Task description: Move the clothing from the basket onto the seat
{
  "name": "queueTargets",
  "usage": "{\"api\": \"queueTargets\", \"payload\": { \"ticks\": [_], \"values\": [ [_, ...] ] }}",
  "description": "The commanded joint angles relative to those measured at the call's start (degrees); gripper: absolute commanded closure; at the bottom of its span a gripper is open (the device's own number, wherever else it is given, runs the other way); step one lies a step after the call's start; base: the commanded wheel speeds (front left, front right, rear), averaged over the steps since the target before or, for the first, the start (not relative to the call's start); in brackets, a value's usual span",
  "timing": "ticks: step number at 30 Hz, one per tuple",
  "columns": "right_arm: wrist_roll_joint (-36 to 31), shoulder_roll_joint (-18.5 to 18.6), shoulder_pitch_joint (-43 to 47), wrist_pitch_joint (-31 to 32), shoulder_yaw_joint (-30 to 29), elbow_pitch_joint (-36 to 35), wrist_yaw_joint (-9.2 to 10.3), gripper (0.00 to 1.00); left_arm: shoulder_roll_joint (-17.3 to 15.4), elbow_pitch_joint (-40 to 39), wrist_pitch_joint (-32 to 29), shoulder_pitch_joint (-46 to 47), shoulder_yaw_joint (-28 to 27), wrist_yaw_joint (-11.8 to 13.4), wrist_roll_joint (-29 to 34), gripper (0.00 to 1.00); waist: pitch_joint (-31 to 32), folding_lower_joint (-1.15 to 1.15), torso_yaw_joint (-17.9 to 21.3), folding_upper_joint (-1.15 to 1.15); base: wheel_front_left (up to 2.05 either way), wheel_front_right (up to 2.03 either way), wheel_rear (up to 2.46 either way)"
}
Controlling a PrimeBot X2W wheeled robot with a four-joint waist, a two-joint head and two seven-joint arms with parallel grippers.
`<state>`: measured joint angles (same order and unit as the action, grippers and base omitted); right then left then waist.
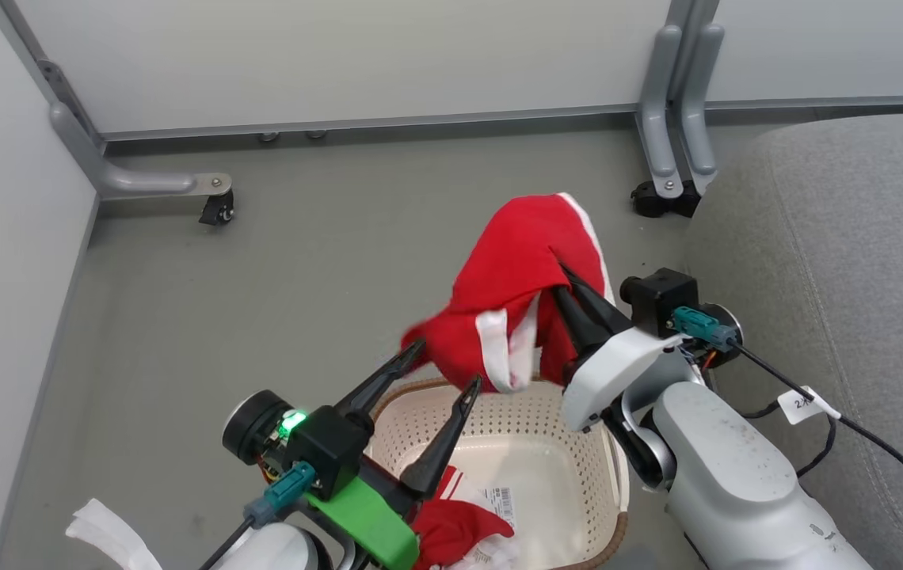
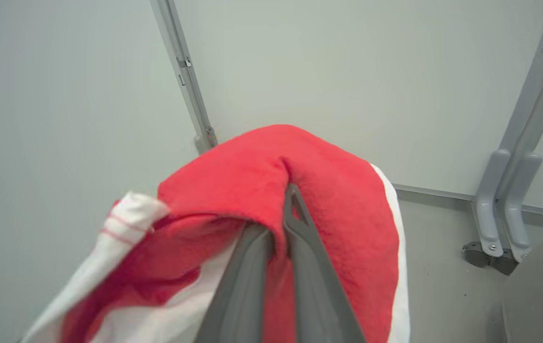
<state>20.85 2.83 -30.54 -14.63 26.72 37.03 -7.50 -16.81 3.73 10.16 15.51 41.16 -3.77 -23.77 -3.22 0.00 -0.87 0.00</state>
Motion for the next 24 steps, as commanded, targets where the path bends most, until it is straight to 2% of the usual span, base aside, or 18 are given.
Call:
{"api": "queueTargets", "payload": {
  "ticks": [1, 8, 24],
  "values": [
    [-0.67, 0.15, 1.03, 0.24, -1.51, -0.32, 0.01, 1.0, -0.66, 0.03, -0.37, -0.7, 0.47, -0.12, 0.93, 0.0, -0.03, 0.0, 1.79, 0.0, 0.0, 0.0, 0.0],
    [-3.22, 0.87, 3.33, 1.9, -7.3, -2.86, 0.01, 1.0, -1.98, -0.79, -1.32, -1.62, 1.38, 0.16, 1.32, 0.0, -0.77, 0.0, 6.66, 0.0, 0.0, 0.0, 0.0],
    [-8.06, 3.25, 7.05, 6.68, -18.98, -12.42, 0.01, 1.0, -3.36, -3.08, -2.53, -1.58, 2.6, 0.62, 1.26, 0.0, -3.2, 0.0, 22.46, 0.0, 0.0, 0.0, 0.0]
  ]
}}
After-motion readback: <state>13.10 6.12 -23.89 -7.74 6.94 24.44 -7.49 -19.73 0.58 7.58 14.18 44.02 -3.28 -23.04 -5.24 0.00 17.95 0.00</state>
